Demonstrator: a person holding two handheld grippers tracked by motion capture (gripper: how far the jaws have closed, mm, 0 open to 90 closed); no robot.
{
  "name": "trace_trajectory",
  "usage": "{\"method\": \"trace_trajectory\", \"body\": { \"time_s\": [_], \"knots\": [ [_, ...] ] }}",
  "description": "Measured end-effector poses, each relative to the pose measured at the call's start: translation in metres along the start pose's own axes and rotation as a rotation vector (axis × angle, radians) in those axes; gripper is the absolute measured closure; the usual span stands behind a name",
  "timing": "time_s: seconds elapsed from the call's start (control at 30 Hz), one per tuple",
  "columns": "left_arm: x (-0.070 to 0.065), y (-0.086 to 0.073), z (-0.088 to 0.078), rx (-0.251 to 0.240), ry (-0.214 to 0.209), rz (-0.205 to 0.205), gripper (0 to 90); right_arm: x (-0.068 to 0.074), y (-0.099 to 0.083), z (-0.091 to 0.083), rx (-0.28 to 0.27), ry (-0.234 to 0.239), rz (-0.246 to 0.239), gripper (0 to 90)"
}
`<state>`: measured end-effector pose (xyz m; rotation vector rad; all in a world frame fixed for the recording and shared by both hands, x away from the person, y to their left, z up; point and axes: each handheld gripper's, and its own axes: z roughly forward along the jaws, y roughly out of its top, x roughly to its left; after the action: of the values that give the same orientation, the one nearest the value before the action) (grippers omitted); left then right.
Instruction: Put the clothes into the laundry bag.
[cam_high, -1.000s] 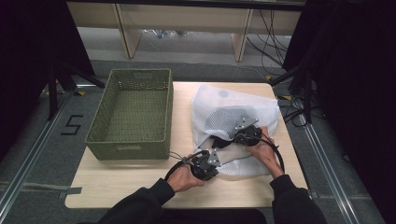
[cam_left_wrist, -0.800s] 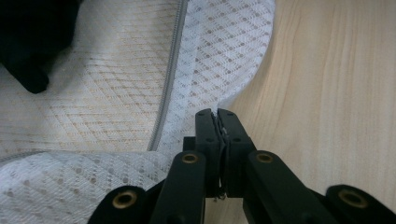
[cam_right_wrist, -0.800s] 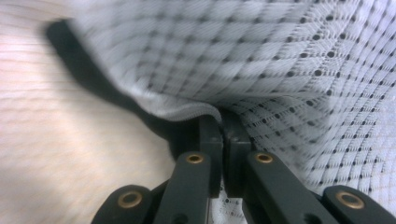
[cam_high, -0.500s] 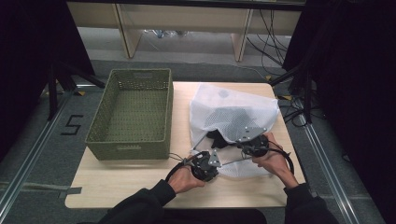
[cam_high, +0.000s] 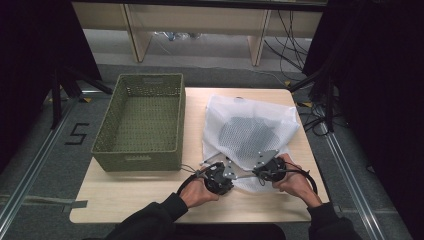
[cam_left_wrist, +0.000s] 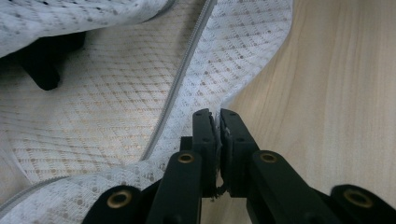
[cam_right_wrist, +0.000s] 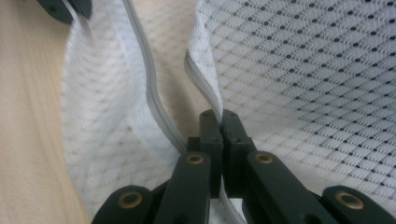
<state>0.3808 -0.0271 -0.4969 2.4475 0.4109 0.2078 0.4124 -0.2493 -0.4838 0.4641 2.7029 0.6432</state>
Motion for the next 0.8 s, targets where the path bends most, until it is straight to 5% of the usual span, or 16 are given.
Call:
{"method": "trace_trajectory", "body": {
  "time_s": [0.2,0.33,0.4,0.47,0.5,0.53,0.63,0.7,0.8],
  "knots": [
    [0.001,-0.001,-0.003,-0.029,0.006,-0.029,79.9,0.003,0.002,-0.006,-0.010,-0.020,0.016,85.0],
    [0.006,-0.002,-0.008,-0.018,-0.002,-0.007,74.5,0.006,0.008,-0.010,-0.067,-0.061,0.044,75.9],
    [0.005,-0.003,-0.009,-0.043,0.008,-0.047,70.7,0.009,0.012,-0.008,-0.118,-0.098,0.036,74.4],
    [0.007,-0.005,-0.014,-0.020,0.000,-0.019,67.6,0.011,0.015,-0.006,-0.137,-0.106,0.059,74.8],
    [0.005,-0.006,-0.014,-0.041,0.005,-0.052,66.1,0.011,0.016,-0.005,-0.143,-0.113,0.059,75.2],
    [0.007,-0.007,-0.018,-0.019,-0.001,-0.026,65.6,0.010,0.017,-0.006,-0.151,-0.105,0.053,75.2],
    [0.006,-0.011,-0.024,-0.042,0.006,-0.066,63.8,0.009,0.020,-0.007,-0.192,-0.096,0.064,74.5],
    [0.009,-0.014,-0.031,-0.022,0.012,-0.049,62.0,0.009,0.024,-0.007,-0.230,-0.093,0.058,75.4],
    [0.008,-0.020,-0.041,-0.017,0.012,-0.073,59.5,0.011,0.030,-0.012,-0.284,-0.077,0.037,89.6]
  ]
}}
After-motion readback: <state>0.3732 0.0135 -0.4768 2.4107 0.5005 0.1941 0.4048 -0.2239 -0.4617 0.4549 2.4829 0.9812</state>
